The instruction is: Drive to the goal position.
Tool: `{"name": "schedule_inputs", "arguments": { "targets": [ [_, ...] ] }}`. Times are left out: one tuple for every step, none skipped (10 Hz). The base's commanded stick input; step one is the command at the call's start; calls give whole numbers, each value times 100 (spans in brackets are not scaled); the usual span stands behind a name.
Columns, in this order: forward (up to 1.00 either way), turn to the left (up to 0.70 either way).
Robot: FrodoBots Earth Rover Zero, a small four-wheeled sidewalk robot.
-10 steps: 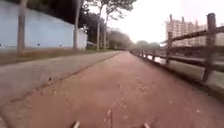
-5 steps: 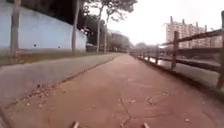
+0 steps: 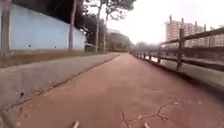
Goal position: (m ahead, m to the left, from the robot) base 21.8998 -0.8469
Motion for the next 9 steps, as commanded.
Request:
{"name": "schedule_inputs", "arguments": {
  "targets": [
    [70, 0],
    [70, 0],
    [70, 0],
    [70, 0],
    [70, 0],
    [70, 0],
    [70, 0],
    [70, 0],
    [70, 0]
  ]
}}
